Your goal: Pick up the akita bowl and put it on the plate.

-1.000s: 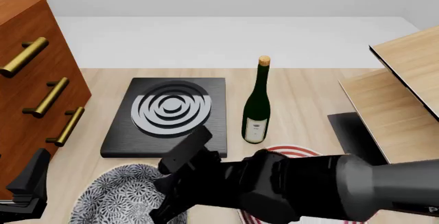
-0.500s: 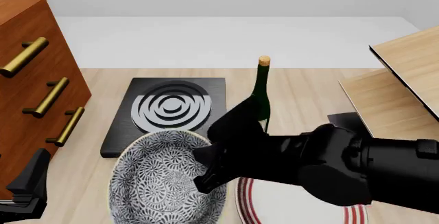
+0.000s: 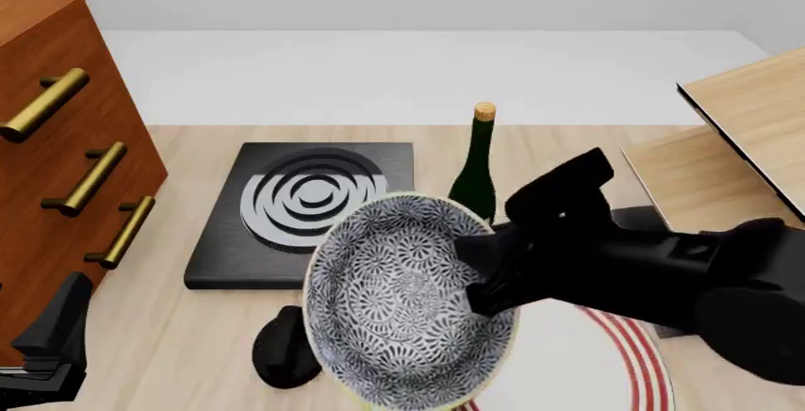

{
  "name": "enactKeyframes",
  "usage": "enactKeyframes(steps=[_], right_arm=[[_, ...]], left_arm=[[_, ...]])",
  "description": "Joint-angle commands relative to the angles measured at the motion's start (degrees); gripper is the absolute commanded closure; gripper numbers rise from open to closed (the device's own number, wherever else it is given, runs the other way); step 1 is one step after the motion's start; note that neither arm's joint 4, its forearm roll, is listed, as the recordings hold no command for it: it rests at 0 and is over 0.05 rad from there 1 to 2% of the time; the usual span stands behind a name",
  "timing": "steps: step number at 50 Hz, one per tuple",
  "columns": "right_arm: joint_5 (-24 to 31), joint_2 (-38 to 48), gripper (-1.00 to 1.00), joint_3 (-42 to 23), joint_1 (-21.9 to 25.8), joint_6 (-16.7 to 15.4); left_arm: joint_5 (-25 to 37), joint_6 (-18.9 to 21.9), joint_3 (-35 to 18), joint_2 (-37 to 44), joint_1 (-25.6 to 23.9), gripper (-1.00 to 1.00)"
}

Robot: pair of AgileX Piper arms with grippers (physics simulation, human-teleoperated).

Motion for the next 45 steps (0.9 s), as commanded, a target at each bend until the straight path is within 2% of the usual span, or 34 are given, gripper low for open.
enactKeyframes(steps=[1, 30, 45], right_arm=[[3.2, -5.9, 1.0, 1.6, -5.2, -0.3], [2.3, -8.7, 1.0, 8.9, -18.5, -0.5], [-0.8, -8.2, 1.0, 14.0, -22.6, 0.0]], left_arm=[[0.0, 0.0, 0.0, 0.0, 0.0, -1.0], [0.0, 0.0, 0.0, 0.0, 0.0, -1.0], [0.0, 0.0, 0.0, 0.0, 0.0, -1.0]])
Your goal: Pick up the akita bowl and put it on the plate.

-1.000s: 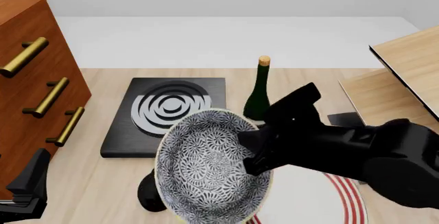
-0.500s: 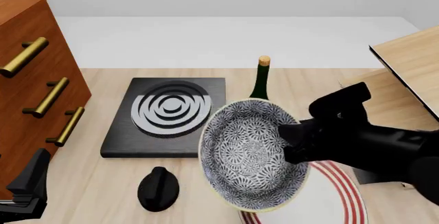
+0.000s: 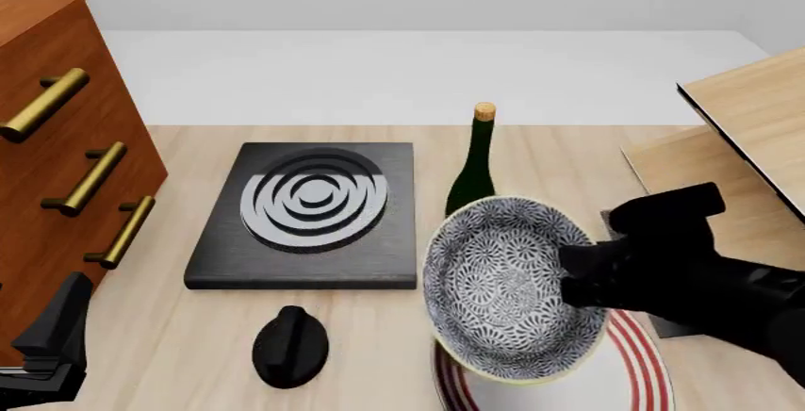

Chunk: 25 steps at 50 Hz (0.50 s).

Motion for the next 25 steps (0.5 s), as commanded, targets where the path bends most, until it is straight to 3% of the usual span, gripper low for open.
enactKeyframes(steps=[1, 25], right_arm=[[-2.0, -0.1, 1.0, 3.2, -4.1, 0.1], [-3.9, -1.1, 1.0, 7.9, -9.0, 1.1]], left_arm=[[0.0, 0.0, 0.0, 0.0, 0.0, -1.0], [0.0, 0.0, 0.0, 0.0, 0.0, -1.0]])
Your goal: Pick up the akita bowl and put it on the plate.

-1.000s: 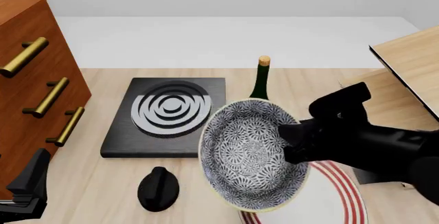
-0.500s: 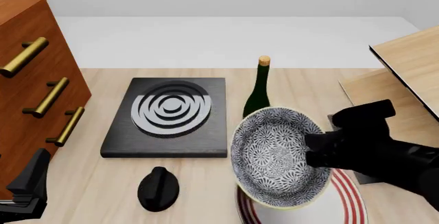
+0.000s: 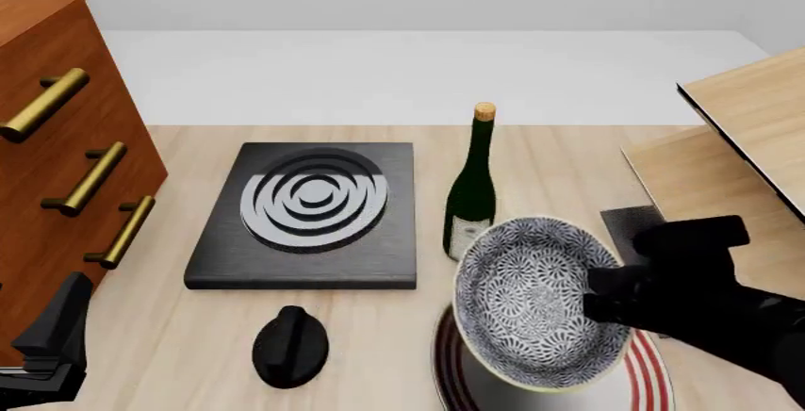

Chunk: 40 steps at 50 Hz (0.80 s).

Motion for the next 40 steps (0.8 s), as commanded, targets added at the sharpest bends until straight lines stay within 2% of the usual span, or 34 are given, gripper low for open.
enactKeyframes(steps=[1, 25, 40], right_arm=[[-0.6, -1.1, 1.0, 2.0, -2.0, 0.7], [-3.6, -0.6, 1.0, 5.5, -2.8, 2.2], [-7.5, 2.7, 1.0, 7.2, -3.0, 3.1]], left_arm=[[0.0, 0.0, 0.0, 0.0, 0.0, -1.0], [0.0, 0.0, 0.0, 0.0, 0.0, -1.0], [0.0, 0.0, 0.0, 0.0, 0.0, -1.0]])
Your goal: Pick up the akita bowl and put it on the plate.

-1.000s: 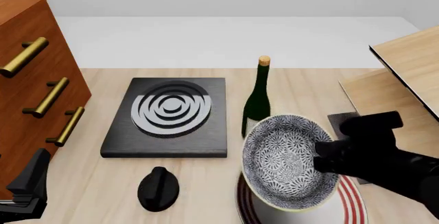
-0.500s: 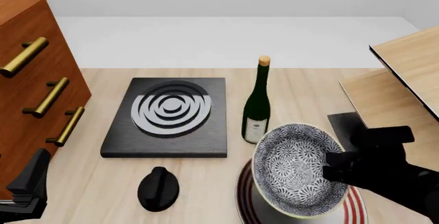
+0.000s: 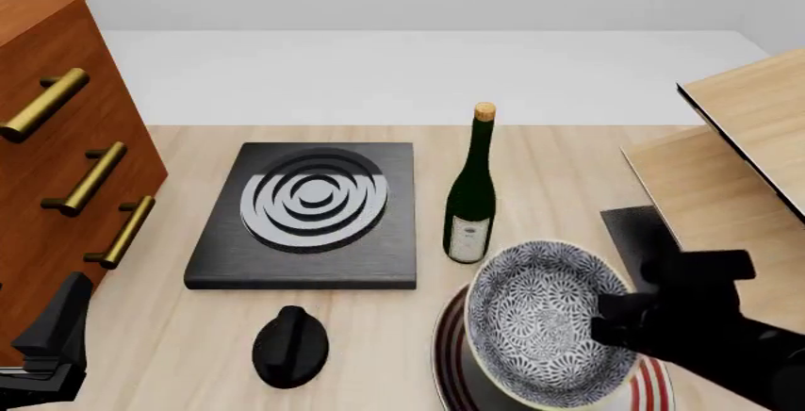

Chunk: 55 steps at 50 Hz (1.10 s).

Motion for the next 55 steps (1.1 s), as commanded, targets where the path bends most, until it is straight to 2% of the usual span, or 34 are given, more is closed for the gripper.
enactKeyframes(steps=[1, 26, 35, 36, 55], right_arm=[[-2.4, 1.8, 1.0, 0.9, -0.2, 0.9], [-6.2, 7.1, 1.0, 1.5, -1.7, 0.4], [-5.7, 6.8, 1.0, 1.3, -1.9, 0.3], [-5.6, 6.7, -1.0, 1.3, -1.9, 0.4], [2.5, -0.4, -1.0, -2.5, -2.8, -1.7]], left_arm=[[0.0, 0.0, 0.0, 0.0, 0.0, -1.0], [0.0, 0.0, 0.0, 0.0, 0.0, -1.0], [0.0, 0.0, 0.0, 0.0, 0.0, -1.0], [0.0, 0.0, 0.0, 0.0, 0.0, -1.0], [0.0, 0.0, 0.0, 0.0, 0.0, -1.0]])
